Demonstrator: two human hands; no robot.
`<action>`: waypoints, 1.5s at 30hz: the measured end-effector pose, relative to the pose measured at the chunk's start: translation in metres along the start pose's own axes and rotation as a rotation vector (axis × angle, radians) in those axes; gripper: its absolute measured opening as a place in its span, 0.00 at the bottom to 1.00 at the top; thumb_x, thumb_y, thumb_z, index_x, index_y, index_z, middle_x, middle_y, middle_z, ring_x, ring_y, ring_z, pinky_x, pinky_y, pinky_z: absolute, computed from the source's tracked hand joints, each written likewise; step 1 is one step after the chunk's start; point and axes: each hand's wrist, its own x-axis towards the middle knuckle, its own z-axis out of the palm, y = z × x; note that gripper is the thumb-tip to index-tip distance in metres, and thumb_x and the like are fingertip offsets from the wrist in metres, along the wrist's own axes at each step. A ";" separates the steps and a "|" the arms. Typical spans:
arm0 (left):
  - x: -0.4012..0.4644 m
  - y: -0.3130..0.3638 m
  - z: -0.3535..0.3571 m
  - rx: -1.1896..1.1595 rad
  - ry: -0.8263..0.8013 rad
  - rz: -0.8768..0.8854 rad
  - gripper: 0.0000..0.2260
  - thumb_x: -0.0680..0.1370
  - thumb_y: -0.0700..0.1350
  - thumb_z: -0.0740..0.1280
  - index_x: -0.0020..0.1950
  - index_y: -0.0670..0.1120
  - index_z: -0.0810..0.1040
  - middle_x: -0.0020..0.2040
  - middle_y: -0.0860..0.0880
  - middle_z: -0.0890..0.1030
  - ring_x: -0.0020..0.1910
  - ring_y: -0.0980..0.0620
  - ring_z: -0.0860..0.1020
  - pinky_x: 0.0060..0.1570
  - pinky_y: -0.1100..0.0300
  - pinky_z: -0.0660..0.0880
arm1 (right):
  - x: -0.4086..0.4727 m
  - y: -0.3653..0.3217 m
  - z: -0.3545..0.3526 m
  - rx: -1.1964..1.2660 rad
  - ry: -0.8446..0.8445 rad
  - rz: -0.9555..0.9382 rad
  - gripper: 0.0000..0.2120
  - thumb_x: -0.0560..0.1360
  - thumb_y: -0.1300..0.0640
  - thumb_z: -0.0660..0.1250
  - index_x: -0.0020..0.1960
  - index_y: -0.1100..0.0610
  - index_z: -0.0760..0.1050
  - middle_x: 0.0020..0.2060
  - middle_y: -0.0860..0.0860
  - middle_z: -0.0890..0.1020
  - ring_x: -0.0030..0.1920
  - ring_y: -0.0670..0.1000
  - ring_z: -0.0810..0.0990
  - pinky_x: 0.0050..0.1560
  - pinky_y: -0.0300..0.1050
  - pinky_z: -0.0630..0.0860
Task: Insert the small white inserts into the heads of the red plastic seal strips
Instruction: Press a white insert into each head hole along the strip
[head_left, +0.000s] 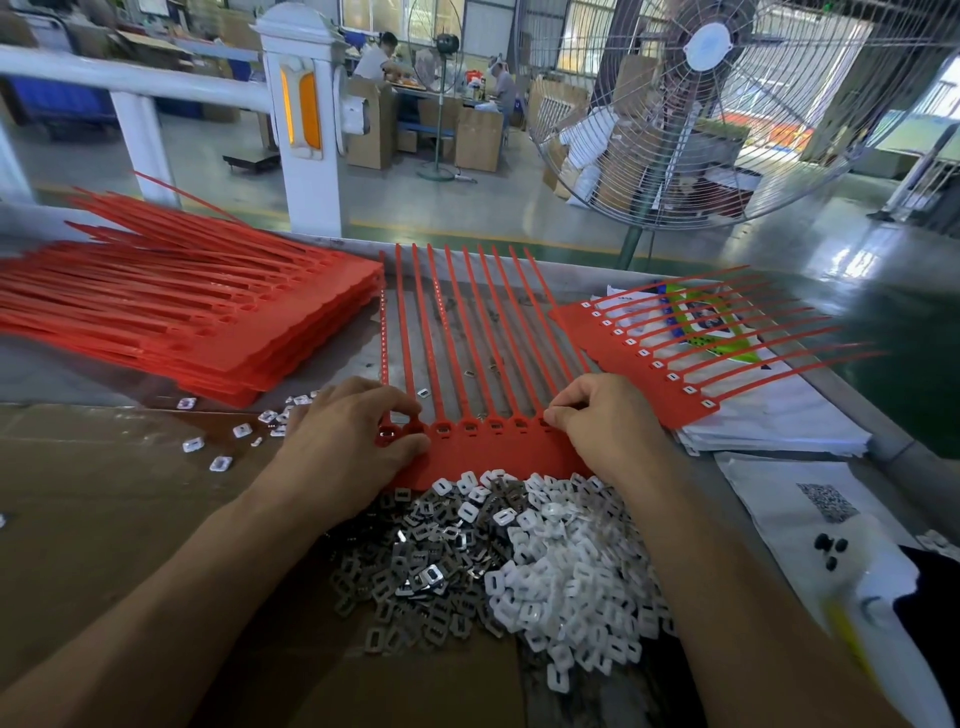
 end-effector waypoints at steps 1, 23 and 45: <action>0.000 0.000 0.000 0.002 -0.002 0.001 0.17 0.77 0.62 0.68 0.64 0.62 0.76 0.67 0.57 0.72 0.69 0.53 0.68 0.73 0.46 0.59 | 0.000 0.000 0.000 -0.005 0.001 -0.005 0.09 0.78 0.53 0.73 0.39 0.46 0.79 0.37 0.43 0.82 0.40 0.43 0.80 0.43 0.45 0.79; 0.001 0.002 0.001 0.012 0.027 -0.002 0.16 0.77 0.61 0.69 0.63 0.63 0.76 0.67 0.56 0.73 0.68 0.52 0.69 0.72 0.43 0.61 | -0.049 -0.052 0.002 -0.065 -0.691 -0.518 0.08 0.72 0.47 0.79 0.49 0.44 0.84 0.43 0.40 0.80 0.44 0.38 0.79 0.44 0.36 0.73; 0.000 0.001 0.001 -0.003 0.028 -0.001 0.16 0.76 0.61 0.69 0.63 0.62 0.77 0.67 0.56 0.73 0.69 0.52 0.68 0.73 0.45 0.59 | -0.031 -0.031 0.004 0.220 -0.237 -0.295 0.05 0.79 0.55 0.73 0.47 0.45 0.83 0.41 0.38 0.85 0.41 0.36 0.81 0.40 0.29 0.72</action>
